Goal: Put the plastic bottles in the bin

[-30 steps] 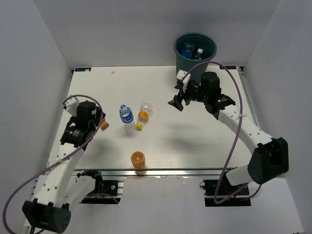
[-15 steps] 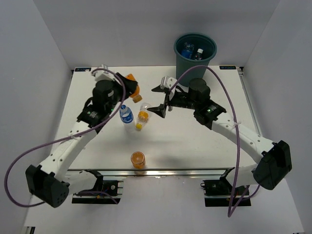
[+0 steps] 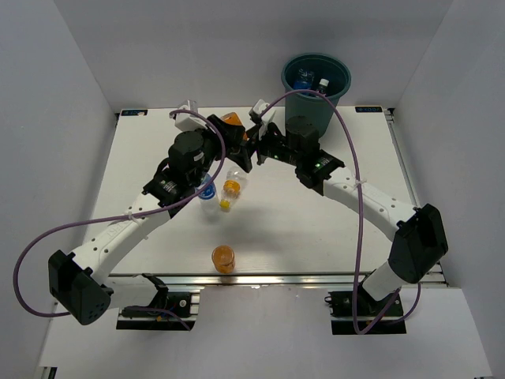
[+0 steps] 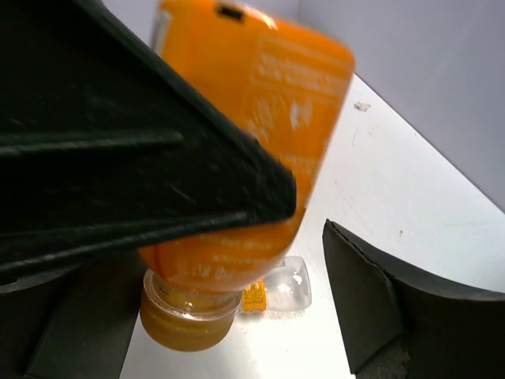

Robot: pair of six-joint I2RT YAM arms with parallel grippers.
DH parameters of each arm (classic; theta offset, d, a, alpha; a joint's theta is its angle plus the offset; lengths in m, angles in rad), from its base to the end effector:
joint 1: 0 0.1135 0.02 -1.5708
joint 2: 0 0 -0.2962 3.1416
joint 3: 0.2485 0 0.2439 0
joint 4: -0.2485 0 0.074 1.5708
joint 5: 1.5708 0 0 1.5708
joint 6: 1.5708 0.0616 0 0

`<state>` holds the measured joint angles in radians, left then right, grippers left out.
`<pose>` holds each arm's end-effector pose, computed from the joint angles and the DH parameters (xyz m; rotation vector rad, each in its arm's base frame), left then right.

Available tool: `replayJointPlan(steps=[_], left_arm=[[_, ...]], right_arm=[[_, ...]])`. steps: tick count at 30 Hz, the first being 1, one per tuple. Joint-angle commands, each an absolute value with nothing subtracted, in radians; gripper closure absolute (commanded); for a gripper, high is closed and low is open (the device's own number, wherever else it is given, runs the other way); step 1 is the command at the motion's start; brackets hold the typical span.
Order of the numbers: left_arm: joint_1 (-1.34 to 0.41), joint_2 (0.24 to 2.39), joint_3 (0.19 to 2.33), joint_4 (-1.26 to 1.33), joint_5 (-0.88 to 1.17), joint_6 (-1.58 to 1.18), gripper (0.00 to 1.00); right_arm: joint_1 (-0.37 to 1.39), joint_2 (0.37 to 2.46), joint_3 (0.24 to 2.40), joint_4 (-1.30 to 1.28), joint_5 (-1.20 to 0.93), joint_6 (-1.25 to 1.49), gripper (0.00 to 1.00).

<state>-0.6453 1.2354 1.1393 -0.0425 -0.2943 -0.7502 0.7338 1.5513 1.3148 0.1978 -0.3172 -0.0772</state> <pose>0.2466 -0.1633 0.4119 -0.3176 1.7383 -0.7808 0.2772 0.2758 0.4074 -0.8799 1.4092 0.7580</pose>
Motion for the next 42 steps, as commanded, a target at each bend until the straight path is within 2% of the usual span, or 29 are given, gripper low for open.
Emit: replayJointPlan(steps=[1, 4, 5, 6, 7, 8, 10, 11, 12, 18, 22, 25, 26, 27, 28, 31, 32, 34, 35, 36, 42], left_arm=[[-0.667, 1.216, 1.157, 0.032, -0.319, -0.730, 0.72], [-0.672, 1.227, 1.166, 0.023, -0.322, -0.727, 0.72], [-0.673, 1.227, 1.166, 0.025, -0.324, -0.724, 0.71], [-0.675, 1.224, 1.164, 0.026, -0.324, -0.723, 0.67], [-0.675, 1.224, 1.163, 0.028, -0.327, -0.715, 0.60], [-0.675, 1.221, 1.163, 0.023, -0.337, -0.712, 0.42], [-0.675, 1.215, 1.164, 0.012, -0.357, -0.698, 0.30], [-0.675, 1.212, 1.164, 0.000, -0.398, -0.695, 0.08], [-0.675, 1.207, 1.167, -0.035, -0.429, -0.692, 0.02], [-0.673, 1.170, 1.218, -0.181, -0.664, -0.650, 0.02], [-0.651, 1.146, 1.223, -0.259, -0.810, -0.647, 0.02], [-0.621, 1.138, 1.207, -0.287, -0.824, -0.660, 0.02], [-0.605, 1.137, 1.201, -0.299, -0.813, -0.657, 0.02], [-0.600, 1.140, 1.198, -0.313, -0.807, -0.652, 0.02], [-0.591, 1.153, 1.203, -0.352, -0.804, -0.660, 0.02], [-0.591, 1.175, 1.215, -0.390, -0.773, -0.637, 0.02], [-0.588, 1.180, 1.212, -0.409, -0.747, -0.635, 0.02], [-0.588, 1.192, 1.197, -0.426, -0.736, -0.640, 0.02], [-0.588, 1.196, 1.190, -0.461, -0.744, -0.652, 0.02], [-0.588, 1.204, 1.187, -0.483, -0.745, -0.666, 0.02], [-0.588, 1.183, 1.160, -0.540, -0.704, -0.670, 0.02]], right_arm=[[0.738, 1.555, 1.364, 0.233, -0.253, -0.017, 0.10], [0.738, 1.555, 1.359, 0.258, -0.249, 0.003, 0.25], [0.738, 1.552, 1.352, 0.265, -0.214, 0.041, 0.50], [0.738, 1.549, 1.347, 0.271, -0.197, 0.047, 0.60], [0.736, 1.545, 1.341, 0.293, -0.186, 0.051, 0.67], [0.736, 1.536, 1.333, 0.302, -0.145, 0.052, 0.81], [0.732, 1.526, 1.312, 0.317, -0.114, 0.052, 0.95], [0.729, 1.523, 1.309, 0.322, -0.085, 0.061, 1.00], [0.716, 1.523, 1.312, 0.318, -0.077, 0.078, 1.00], [0.563, 1.591, 1.423, 0.236, -0.077, 0.087, 1.00], [0.407, 1.768, 1.732, 0.106, -0.087, 0.110, 1.00], [0.312, 1.891, 1.914, 0.016, -0.069, 0.118, 1.00], [0.296, 1.976, 2.040, 0.002, -0.049, 0.104, 0.99], [0.270, 2.015, 2.096, -0.038, -0.035, 0.104, 0.95], [0.259, 2.079, 2.177, -0.063, -0.019, 0.097, 0.84], [0.239, 2.137, 2.227, -0.042, 0.030, 0.065, 0.65], [0.239, 2.155, 2.229, -0.011, 0.084, 0.052, 0.50], [0.238, 2.174, 2.238, 0.035, 0.112, -0.020, 0.29], [0.238, 2.192, 2.252, 0.031, 0.130, -0.037, 0.14], [0.238, 2.197, 2.279, 0.017, 0.126, -0.076, 0.11], [0.238, 2.128, 2.235, 0.002, 0.034, -0.094, 0.11]])
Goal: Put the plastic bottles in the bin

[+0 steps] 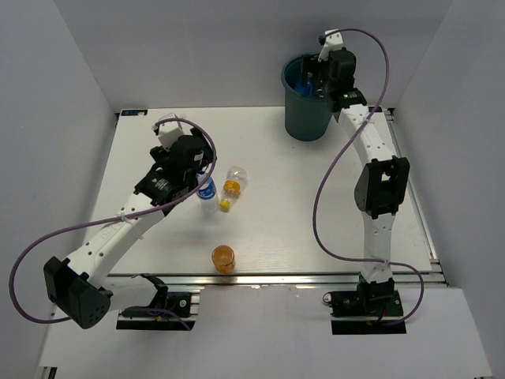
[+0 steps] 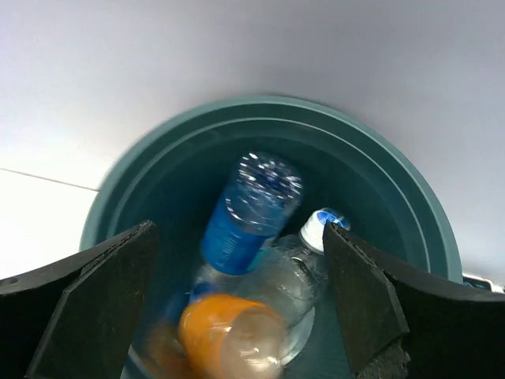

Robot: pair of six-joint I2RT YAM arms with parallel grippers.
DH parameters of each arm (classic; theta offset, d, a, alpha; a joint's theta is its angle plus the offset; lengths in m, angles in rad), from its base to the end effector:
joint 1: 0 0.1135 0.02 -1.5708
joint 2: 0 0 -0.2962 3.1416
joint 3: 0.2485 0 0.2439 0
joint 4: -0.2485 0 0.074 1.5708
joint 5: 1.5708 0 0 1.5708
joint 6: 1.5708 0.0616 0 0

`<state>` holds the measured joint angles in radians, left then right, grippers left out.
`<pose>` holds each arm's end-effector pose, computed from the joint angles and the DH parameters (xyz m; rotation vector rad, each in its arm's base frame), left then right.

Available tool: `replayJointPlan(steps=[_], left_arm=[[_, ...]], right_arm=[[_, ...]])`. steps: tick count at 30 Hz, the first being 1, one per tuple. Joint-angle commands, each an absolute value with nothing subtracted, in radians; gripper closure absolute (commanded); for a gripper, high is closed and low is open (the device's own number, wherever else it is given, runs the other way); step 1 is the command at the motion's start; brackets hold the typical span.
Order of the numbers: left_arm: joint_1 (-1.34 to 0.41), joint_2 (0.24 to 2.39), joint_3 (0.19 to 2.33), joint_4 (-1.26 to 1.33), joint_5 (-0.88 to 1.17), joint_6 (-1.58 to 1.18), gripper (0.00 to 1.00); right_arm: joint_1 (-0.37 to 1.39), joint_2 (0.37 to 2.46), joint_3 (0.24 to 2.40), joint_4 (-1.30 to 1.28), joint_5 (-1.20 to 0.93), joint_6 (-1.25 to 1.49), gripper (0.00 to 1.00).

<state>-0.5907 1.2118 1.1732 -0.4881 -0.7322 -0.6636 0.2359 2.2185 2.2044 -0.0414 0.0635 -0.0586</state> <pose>0.2373 -0.1095 0.3814 -0.4902 1.8918 -0.0519 0.5563 0.1297 0.3988 -0.1902 1.6157 0.0847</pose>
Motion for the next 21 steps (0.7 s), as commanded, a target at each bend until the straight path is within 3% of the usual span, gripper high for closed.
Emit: replayJointPlan(steps=[1, 6, 13, 21], left_arm=[[-0.588, 1.183, 1.157, -0.552, -0.700, -0.670, 0.02], [-0.588, 1.224, 1.140, -0.584, -0.649, -0.660, 0.02], [-0.591, 1.307, 1.138, -0.606, -0.677, -0.660, 0.02], [-0.598, 1.339, 1.129, -0.589, -0.663, -0.680, 0.28]], right_arm=[[0.238, 2.105, 2.230, -0.008, 0.008, -0.078, 0.11], [0.239, 1.962, 2.067, -0.052, -0.092, -0.054, 0.11], [0.239, 1.614, 1.602, 0.057, -0.140, -0.034, 0.11], [0.239, 1.353, 1.212, 0.190, -0.175, 0.038, 0.13]])
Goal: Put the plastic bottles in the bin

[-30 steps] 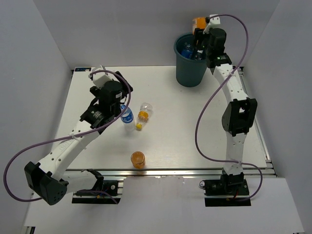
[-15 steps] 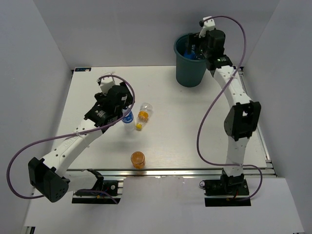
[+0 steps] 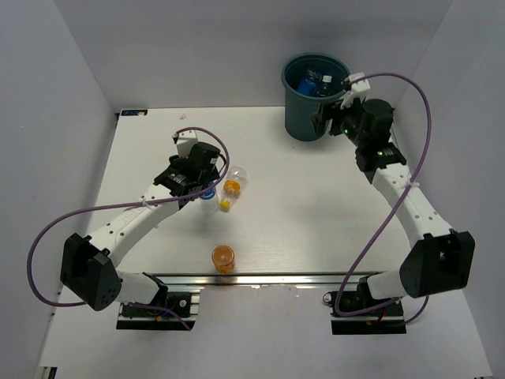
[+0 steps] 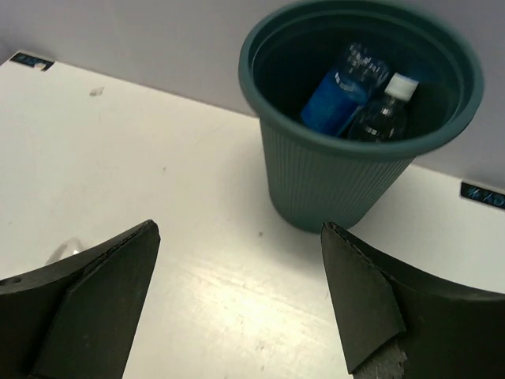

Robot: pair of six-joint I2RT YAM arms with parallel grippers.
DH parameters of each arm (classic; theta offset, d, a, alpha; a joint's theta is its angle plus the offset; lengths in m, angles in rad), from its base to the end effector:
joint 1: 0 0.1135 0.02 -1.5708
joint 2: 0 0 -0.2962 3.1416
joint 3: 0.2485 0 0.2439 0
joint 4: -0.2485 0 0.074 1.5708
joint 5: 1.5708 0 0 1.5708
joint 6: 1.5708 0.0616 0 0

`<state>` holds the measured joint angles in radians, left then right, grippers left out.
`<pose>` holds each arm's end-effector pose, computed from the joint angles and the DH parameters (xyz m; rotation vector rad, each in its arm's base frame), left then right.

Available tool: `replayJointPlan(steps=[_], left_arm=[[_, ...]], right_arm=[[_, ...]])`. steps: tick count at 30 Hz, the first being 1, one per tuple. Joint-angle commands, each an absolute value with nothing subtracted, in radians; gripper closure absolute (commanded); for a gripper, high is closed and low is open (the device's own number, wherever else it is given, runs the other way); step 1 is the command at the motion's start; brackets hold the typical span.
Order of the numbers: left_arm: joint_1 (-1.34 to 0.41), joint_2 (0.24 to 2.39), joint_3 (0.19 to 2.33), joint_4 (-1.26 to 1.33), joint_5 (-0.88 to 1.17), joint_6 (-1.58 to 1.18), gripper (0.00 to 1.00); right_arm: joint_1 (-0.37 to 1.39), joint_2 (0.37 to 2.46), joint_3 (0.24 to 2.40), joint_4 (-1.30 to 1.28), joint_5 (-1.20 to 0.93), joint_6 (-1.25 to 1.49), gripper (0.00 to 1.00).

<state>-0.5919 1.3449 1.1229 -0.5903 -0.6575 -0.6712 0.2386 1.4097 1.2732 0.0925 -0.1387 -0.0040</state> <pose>0.2550 -0.1260 0.3195 -0.3798 2.1509 0.0866 0.3378 0.0909 0.4272 -0.3027 1.5937 0.2929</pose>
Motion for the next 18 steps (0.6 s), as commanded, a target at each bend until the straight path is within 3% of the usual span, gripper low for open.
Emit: replayJointPlan(steps=[1, 3, 14, 18], left_arm=[[-0.600, 1.344, 1.132, -0.598, -0.667, -0.683, 0.32], [-0.604, 1.354, 1.135, -0.620, -0.676, -0.693, 0.47], [-0.641, 1.295, 1.198, -0.673, -0.730, -0.719, 0.97], [-0.644, 1.235, 1.258, -0.680, -0.738, -0.692, 1.00]], right_arm=[[0.238, 1.342, 1.197, 0.189, -0.184, 0.044, 0.13], [0.239, 1.310, 1.164, 0.180, -0.245, 0.032, 0.13], [0.244, 1.259, 1.127, 0.103, -0.839, -0.212, 0.12], [0.276, 1.261, 1.132, 0.029, -1.021, -0.325, 0.11]])
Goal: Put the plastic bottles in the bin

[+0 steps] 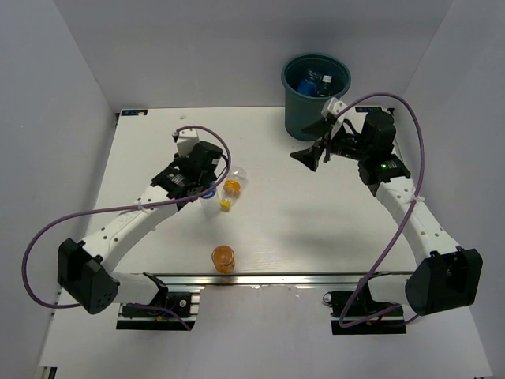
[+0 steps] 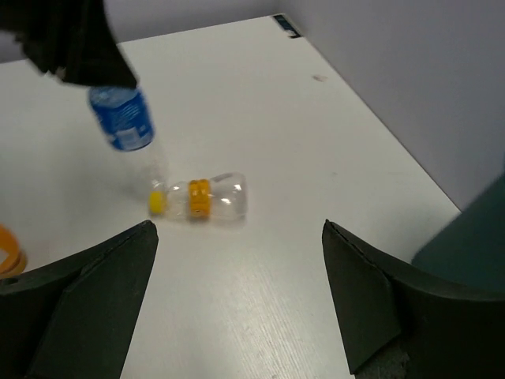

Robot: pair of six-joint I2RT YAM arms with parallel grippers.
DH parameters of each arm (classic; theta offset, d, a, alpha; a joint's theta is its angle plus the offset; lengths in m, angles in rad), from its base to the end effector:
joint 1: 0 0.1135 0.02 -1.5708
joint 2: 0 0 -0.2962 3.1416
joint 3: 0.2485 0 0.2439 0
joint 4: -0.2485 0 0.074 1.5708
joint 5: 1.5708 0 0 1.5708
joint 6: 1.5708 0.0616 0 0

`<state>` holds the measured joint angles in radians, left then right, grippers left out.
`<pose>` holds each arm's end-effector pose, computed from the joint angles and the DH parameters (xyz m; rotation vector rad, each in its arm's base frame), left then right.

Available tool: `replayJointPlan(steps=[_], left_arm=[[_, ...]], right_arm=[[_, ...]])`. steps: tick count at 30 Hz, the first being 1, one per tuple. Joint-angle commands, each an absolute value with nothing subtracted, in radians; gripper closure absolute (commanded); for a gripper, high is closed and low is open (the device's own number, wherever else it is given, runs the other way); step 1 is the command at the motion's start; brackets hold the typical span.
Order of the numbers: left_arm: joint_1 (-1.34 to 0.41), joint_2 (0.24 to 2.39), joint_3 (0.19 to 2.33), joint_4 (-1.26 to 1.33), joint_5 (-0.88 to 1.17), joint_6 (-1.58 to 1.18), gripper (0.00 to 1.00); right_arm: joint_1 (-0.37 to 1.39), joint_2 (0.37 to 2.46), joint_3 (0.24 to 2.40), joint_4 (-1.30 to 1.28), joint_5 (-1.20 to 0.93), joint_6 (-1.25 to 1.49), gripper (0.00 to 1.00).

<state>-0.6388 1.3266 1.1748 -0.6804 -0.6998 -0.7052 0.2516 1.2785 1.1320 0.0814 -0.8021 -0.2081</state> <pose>0.2426 -0.1307 0.3349 -0.3752 2.1409 0.0960 0.2736 0.1160 0.4144 -0.9483 1.3626 0.6855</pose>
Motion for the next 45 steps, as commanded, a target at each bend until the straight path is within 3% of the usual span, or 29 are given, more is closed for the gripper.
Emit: replayJointPlan(steps=[1, 4, 7, 17, 23, 25, 26, 27, 28, 29, 31, 32, 39, 43, 45], left_arm=[[-0.644, 1.218, 1.267, -0.670, -0.730, -0.684, 1.00], [-0.646, 1.146, 1.267, -0.592, -0.664, -0.647, 1.00], [-0.647, 1.098, 1.232, -0.482, -0.441, -0.614, 1.00], [-0.673, 1.192, 1.220, -0.293, 0.044, -0.574, 1.00], [-0.701, 1.213, 1.215, -0.182, 0.049, -0.575, 1.00], [-0.704, 1.213, 1.206, -0.140, 0.071, -0.572, 1.00], [-0.704, 1.219, 1.209, -0.130, 0.071, -0.571, 1.00], [-0.704, 1.224, 1.213, -0.133, 0.049, -0.569, 0.94], [-0.704, 1.227, 1.221, -0.141, 0.031, -0.558, 0.64], [-0.704, 1.232, 1.232, -0.162, 0.014, -0.552, 0.41], [-0.704, 1.230, 1.236, -0.179, -0.070, -0.534, 0.08], [-0.704, 1.226, 1.238, -0.193, -0.090, -0.526, 0.02], [-0.648, 1.189, 1.236, -0.262, -0.410, -0.515, 0.02], [-0.418, 1.232, 1.155, -0.204, -0.206, -0.587, 0.02], [-0.385, 1.259, 1.134, -0.184, -0.120, -0.580, 0.02]], right_arm=[[0.296, 1.258, 1.126, 0.005, -1.034, -0.351, 0.11], [0.356, 1.244, 1.105, 0.002, -1.034, -0.426, 0.11], [0.435, 1.252, 1.101, -0.053, -0.968, -0.485, 0.11], [0.540, 1.379, 1.152, -0.044, -0.862, -0.471, 0.11], [0.587, 1.477, 1.224, -0.133, -0.949, -0.485, 0.11], [0.595, 1.500, 1.267, -0.149, -0.947, -0.436, 0.20], [0.595, 1.511, 1.279, -0.149, -0.907, -0.417, 0.42], [0.594, 1.511, 1.287, -0.143, -0.873, -0.390, 0.53], [0.594, 1.506, 1.275, -0.083, -0.830, -0.353, 0.63], [0.592, 1.493, 1.263, -0.052, -0.737, -0.292, 0.73], [0.578, 1.488, 1.255, -0.023, -0.674, -0.270, 0.73], [0.571, 1.491, 1.262, -0.018, -0.629, -0.237, 0.73], [0.333, 1.568, 1.460, -0.011, -0.536, -0.097, 0.76], [0.255, 1.635, 1.618, 0.119, -0.410, -0.011, 0.74], [0.253, 1.658, 1.644, 0.267, -0.284, -0.006, 0.70]])
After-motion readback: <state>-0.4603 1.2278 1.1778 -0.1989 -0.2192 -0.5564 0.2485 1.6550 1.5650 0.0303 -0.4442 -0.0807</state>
